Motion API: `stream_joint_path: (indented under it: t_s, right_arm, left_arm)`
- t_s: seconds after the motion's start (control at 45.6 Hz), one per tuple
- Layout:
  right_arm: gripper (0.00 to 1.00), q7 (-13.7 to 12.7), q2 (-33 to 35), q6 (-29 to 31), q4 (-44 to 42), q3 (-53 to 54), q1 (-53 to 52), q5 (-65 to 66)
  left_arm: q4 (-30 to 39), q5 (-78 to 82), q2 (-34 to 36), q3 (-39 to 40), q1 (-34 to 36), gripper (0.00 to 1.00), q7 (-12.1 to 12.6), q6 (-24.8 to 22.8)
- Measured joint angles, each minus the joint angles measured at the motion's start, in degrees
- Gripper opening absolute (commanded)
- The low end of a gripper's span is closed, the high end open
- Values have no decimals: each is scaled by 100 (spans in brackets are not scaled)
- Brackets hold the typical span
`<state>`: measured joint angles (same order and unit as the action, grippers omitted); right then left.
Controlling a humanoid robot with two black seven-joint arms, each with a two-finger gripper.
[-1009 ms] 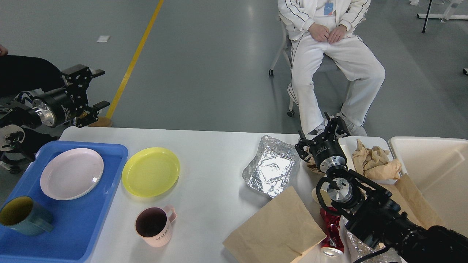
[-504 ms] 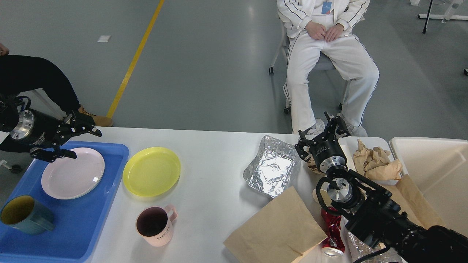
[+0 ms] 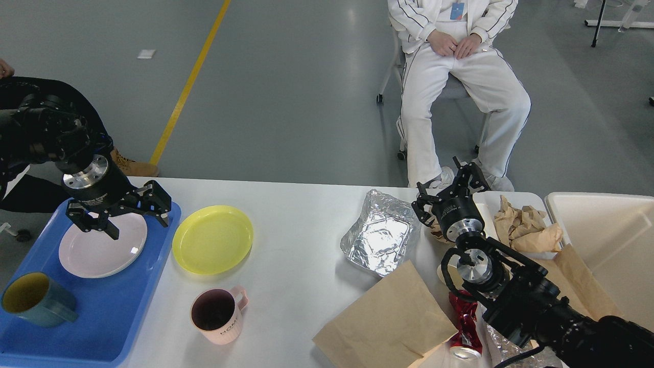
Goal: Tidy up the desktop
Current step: 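Lower the left gripper onto the pink mug rim and grasp it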
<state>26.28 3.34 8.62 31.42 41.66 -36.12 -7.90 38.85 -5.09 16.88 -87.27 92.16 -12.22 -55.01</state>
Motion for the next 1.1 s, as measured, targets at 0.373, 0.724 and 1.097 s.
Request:
stream_joint_path:
  t_s: [0.373,0.724,1.097]
  right_arm:
    - [100,0,0,0,-2,0,0,0]
    - [100,0,0,0,-2,0,0,0]
    - [100,0,0,0,-4,0,0,-2]
  left_arm:
    - [958,24,-588,-14,14,96,13,1]
    - [1081,416,-1006,216,-88,96,139,1]
    - [1070,421,-1275,259,-452,96,136,1]
